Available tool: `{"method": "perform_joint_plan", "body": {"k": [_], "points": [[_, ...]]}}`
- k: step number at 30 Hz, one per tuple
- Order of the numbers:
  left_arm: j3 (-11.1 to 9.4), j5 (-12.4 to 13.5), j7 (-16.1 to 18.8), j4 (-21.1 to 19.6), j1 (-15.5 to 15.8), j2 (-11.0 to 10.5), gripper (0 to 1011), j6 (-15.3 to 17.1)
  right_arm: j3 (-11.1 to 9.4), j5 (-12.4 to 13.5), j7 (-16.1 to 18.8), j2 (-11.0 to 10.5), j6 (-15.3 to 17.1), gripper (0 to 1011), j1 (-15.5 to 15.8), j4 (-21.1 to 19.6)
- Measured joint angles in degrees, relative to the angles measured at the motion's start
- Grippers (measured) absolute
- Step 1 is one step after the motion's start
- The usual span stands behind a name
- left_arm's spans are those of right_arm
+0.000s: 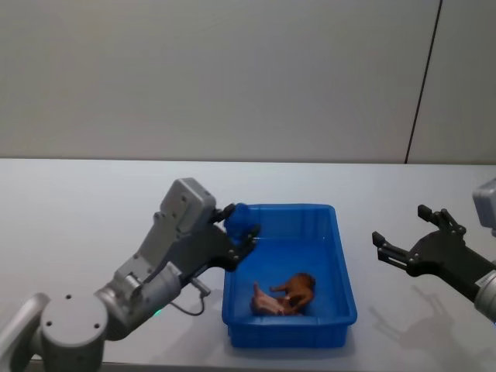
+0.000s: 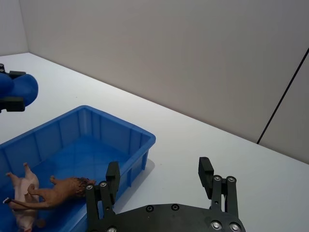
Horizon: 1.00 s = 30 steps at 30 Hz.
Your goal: Pick up the two dolls from the table and place them into the box.
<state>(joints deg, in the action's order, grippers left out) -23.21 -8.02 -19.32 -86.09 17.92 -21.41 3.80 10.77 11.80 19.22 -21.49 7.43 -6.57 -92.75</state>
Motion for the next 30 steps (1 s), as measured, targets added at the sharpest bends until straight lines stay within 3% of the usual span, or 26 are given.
{"method": "perform_joint_plan", "body": {"k": [6,16,30], "points": [[-0.8,1.2,-1.7,1.0,1.6,1.7,700,-1.9,0.0,0.0,0.0,0.0,0.0,1001,0.0,0.0],[-1.3,1.9,-2.5,0.5,1.9,2.3,984,-4.2,0.0,0.0,0.0,0.0,0.0,1001,0.0,0.0],[-1.2,1.9,-2.0,-2.3,0.2,1.0,1002,-6.4,0.0,0.0,0.0,0.0,0.0,1001,0.0,0.0]]}}
